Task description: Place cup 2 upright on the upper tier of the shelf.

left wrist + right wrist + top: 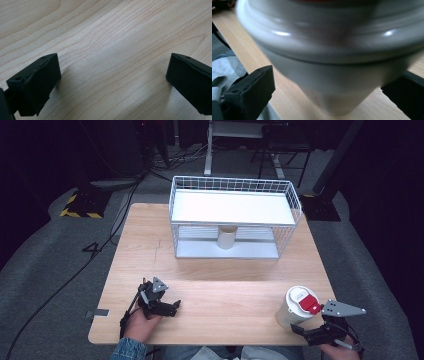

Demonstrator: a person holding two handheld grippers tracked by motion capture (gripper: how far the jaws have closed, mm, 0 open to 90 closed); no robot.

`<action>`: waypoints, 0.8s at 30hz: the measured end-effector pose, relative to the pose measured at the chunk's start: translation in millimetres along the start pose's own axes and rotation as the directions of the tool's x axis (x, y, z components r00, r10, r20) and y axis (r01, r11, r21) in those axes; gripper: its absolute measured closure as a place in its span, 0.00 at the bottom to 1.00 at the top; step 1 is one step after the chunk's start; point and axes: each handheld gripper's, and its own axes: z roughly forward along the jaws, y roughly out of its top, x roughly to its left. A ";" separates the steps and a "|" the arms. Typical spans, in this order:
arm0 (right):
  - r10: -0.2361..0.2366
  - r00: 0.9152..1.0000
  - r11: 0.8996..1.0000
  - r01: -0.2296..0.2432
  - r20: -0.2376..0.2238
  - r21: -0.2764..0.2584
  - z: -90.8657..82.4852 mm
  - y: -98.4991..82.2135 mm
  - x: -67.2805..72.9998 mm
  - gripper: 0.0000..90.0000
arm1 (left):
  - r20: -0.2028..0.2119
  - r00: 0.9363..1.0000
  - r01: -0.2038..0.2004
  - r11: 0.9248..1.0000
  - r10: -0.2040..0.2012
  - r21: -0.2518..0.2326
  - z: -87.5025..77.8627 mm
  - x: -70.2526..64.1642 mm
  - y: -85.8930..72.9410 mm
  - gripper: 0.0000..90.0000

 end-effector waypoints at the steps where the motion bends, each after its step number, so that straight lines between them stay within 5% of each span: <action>1: -0.001 1.000 1.000 0.001 0.003 -0.004 1.9 -0.1 0.2 0.00 | 0.000 1.000 0.000 1.000 0.000 0.000 0.0 0.0 0.0 0.00; 14: 0.000 1.000 0.998 0.000 0.000 -0.068 20.8 -8.3 -6.0 0.00 | 0.002 1.000 0.003 1.000 -0.003 0.000 0.1 -0.2 0.0 0.00; 24: -0.028 1.000 0.995 0.029 0.015 -0.094 22.2 -10.1 -6.2 0.14 | 0.000 1.000 0.002 1.000 -0.002 0.000 0.1 -0.1 0.0 0.00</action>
